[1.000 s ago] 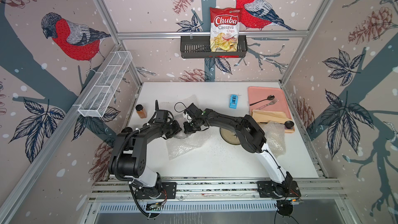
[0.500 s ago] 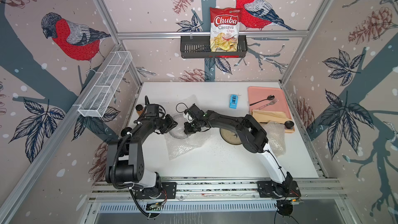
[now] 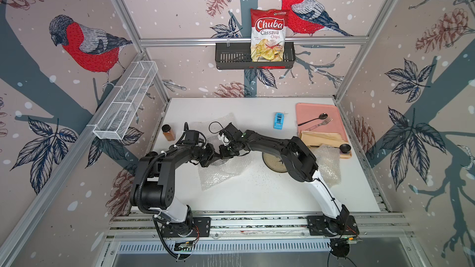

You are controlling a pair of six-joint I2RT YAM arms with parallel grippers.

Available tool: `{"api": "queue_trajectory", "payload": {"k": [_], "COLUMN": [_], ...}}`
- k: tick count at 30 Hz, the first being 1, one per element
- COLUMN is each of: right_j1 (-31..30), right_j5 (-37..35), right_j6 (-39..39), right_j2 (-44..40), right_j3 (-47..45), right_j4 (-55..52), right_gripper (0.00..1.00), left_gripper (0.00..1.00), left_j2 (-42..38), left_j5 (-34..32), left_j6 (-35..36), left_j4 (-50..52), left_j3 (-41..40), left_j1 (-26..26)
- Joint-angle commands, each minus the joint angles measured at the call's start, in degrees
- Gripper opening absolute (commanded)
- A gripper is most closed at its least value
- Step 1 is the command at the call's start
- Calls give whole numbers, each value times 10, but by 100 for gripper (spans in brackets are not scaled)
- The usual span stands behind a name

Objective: Wrap dinner plates in bubble wrap
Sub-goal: Stick the tape on the bubble wrap.

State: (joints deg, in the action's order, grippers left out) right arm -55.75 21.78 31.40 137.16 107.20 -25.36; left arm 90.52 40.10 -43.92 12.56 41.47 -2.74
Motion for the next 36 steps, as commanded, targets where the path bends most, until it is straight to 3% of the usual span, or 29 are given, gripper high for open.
{"api": "queue_trajectory", "payload": {"k": [1, 11, 23, 36], "right_j1": [-2, 0, 3, 6], "right_j5": [-58, -54, -42, 66], "right_j6": [-8, -12, -29, -6], "right_j2": [13, 17, -29, -24], "right_j3": [-8, -16, -6, 48], "right_j4": [-87, -88, -74, -15], "right_gripper": [1, 1, 2, 3], "left_gripper": [1, 1, 1, 1], "left_j2": [4, -29, -25, -20], "left_j5": [-76, -130, -84, -79], "left_j6": [20, 24, 7, 9], "left_j4": [15, 31, -4, -12], "left_j3": [-13, -40, -65, -72], "left_j1": [8, 85, 87, 84]}}
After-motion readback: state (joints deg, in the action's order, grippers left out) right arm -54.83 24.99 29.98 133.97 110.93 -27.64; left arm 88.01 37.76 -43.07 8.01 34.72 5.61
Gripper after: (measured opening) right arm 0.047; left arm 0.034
